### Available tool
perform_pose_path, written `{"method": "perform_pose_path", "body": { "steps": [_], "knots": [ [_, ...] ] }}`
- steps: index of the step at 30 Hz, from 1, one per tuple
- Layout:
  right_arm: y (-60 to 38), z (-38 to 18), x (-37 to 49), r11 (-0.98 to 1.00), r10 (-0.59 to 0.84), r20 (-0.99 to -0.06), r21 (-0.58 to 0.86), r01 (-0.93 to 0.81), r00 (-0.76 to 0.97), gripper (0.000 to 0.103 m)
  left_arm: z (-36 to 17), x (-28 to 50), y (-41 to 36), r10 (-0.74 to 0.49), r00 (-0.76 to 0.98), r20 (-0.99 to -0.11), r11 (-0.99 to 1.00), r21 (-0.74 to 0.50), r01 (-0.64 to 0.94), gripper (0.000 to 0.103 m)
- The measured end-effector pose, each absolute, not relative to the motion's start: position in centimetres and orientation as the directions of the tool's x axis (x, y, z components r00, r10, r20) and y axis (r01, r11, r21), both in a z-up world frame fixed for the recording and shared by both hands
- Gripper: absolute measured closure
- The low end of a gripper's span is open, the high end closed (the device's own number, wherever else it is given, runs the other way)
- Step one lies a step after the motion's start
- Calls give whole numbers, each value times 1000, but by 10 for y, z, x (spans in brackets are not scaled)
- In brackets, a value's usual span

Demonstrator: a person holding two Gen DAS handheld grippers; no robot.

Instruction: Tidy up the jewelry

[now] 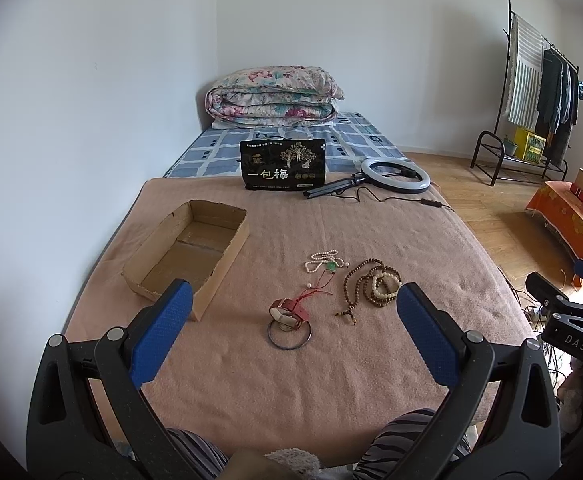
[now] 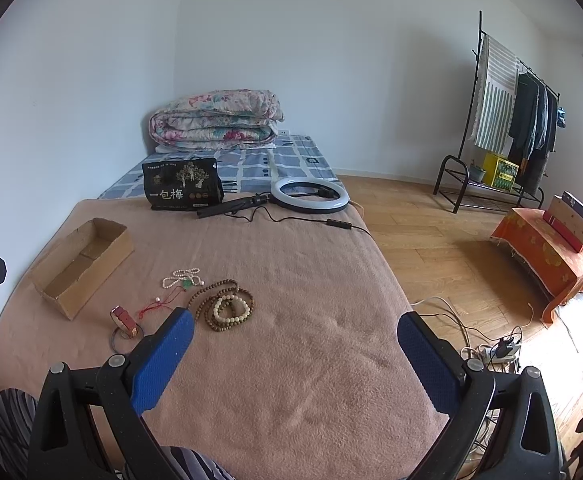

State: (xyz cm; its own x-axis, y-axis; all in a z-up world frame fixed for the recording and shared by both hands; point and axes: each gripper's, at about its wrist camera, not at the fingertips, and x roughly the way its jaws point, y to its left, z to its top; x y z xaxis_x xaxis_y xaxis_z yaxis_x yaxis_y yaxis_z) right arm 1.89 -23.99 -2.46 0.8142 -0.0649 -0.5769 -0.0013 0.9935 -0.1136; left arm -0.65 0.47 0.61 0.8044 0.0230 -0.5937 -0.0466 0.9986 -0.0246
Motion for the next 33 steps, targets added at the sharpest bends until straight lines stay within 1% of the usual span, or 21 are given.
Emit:
{"method": "perform_pose_path", "body": {
  "steps": [16, 19, 22, 28, 33],
  "knots": [
    [-237, -28, 24, 993, -62, -584, -114, -7, 810, 0, 5, -5, 10, 28, 803, -596, 999, -16, -47, 0],
    [-236, -30, 25, 993, -63, -583, -119, -8, 810, 0, -6, 2, 14, 18, 792, -610, 999, -14, -34, 0],
    [-238, -32, 29, 992, -69, -581, -124, -5, 811, 0, -16, 9, 24, -18, 772, -635, 999, -42, -11, 0],
    [-245, -42, 47, 990, -71, -579, -140, -12, 813, 0, -35, 24, 52, 19, 762, -647, 998, -35, -55, 0],
    [-253, -59, 74, 990, -52, -592, -136, -36, 804, 0, -61, 36, 82, -3, 754, -657, 991, -101, -84, 0]
  ]
}}
